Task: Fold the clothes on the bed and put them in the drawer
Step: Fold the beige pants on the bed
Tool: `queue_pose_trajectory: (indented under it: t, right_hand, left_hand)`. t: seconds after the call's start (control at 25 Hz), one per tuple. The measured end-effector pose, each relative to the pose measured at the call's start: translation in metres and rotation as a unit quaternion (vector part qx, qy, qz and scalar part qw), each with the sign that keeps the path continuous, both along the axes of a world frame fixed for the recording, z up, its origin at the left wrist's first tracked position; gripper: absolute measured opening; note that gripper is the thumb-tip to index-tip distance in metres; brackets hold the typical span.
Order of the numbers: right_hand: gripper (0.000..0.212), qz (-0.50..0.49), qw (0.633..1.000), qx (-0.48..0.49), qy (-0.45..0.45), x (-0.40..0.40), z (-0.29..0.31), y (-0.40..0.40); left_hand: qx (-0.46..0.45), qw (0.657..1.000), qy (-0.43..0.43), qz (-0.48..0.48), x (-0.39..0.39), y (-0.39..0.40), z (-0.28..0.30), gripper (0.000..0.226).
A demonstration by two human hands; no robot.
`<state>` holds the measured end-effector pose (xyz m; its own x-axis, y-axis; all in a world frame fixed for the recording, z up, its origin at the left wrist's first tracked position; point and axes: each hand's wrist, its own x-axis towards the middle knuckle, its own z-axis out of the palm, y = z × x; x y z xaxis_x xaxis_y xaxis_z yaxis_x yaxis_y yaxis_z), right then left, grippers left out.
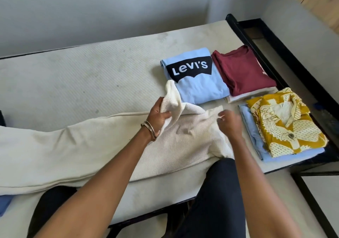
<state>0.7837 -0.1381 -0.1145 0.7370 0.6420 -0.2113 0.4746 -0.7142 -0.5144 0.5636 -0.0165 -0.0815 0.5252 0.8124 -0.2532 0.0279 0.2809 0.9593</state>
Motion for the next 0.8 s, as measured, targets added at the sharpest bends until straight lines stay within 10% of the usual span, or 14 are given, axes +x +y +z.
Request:
queue_pose_trajectory:
  t: [0.04,0.12,0.2,0.28,0.4,0.48,0.64,0.8]
  right_hand:
    - [0.02,-0.066,0.98,0.078,0.171,-0.011,-0.002,-0.007]
    - [0.041,-0.223,0.805,0.217,0.505,-0.031,0.001,-0.017]
    - [0.045,-0.313,0.736,0.269,0.537,-0.042,-0.012,-0.027]
    - [0.024,-0.339,0.862,0.185,0.327,-0.045,-0.03,-0.037]
    - [0.055,-0.269,0.949,-0.126,0.101,-0.043,-0.045,-0.058]
    - [0.065,-0.233,0.946,-0.146,0.175,-0.036,-0.038,-0.058]
    - [0.013,-0.253,0.876,0.084,0.402,0.0,-0.007,-0.055]
    - [0.015,-0.2,0.966,0.035,0.161,0.025,0.006,-0.085]
  left_hand:
    - [0.024,0.999,0.02,-0.028,0.005,-0.008,-0.001,0.046]
    - [0.117,0.984,0.058,-0.124,0.013,-0.028,-0.004,0.047]
    - [0.28,0.891,0.189,-0.304,0.013,-0.052,-0.014,0.047]
    - [0.369,0.732,0.378,-0.431,0.004,-0.076,-0.034,0.055]
    - [0.316,0.652,0.511,-0.462,-0.011,-0.109,-0.065,0.083]
    - [0.305,0.636,0.539,-0.46,-0.01,-0.123,-0.076,0.099]
    - [0.375,0.644,0.545,-0.385,0.01,-0.132,-0.068,0.085]
    - [0.417,0.696,0.489,-0.32,0.029,-0.119,-0.067,0.053]
